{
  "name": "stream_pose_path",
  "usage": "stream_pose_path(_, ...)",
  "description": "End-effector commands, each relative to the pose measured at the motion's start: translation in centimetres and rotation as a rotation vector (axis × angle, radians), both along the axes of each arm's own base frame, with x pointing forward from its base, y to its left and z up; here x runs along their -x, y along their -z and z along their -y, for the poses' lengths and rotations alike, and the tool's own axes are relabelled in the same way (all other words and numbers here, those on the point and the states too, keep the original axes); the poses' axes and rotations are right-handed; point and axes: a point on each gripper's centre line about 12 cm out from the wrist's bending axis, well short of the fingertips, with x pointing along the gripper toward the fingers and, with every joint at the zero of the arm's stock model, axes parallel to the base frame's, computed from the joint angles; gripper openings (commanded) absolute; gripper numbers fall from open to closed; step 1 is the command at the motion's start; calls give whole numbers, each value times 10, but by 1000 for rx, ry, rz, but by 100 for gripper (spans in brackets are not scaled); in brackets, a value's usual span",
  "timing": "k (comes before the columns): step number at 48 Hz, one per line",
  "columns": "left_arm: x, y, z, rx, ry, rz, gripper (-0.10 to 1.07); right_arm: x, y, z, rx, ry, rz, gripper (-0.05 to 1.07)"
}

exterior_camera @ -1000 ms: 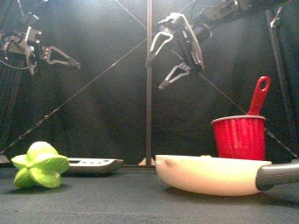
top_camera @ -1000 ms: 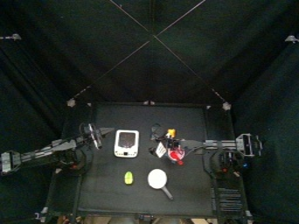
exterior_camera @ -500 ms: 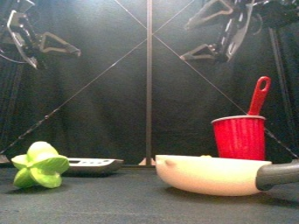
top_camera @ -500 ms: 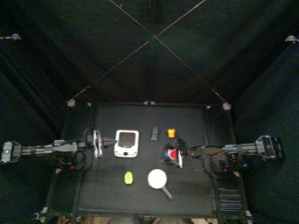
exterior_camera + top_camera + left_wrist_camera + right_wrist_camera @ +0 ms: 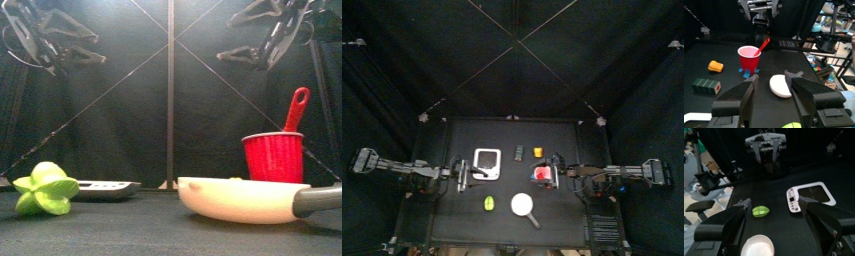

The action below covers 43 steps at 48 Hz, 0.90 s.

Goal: Grab pan

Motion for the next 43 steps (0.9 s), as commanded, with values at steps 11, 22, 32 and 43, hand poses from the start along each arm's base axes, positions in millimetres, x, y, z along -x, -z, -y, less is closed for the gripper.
stream_pose_path(11, -56, 26, 27, -23, 68, -137, 83, 6, -5, -6, -2, -46, 67, 104)
stream_pose_path(22, -95, 50, 30, -93, 86, -211, 83, 19, 4, -9, -7, -51, 63, 104)
stream_pose_path(32, -124, 61, 21, -152, 84, -241, 83, 37, 11, -10, -10, -45, 74, 104)
stream_pose_path(43, -147, 78, 18, -49, 22, -344, 83, 49, 12, -11, -8, -43, 98, 104)
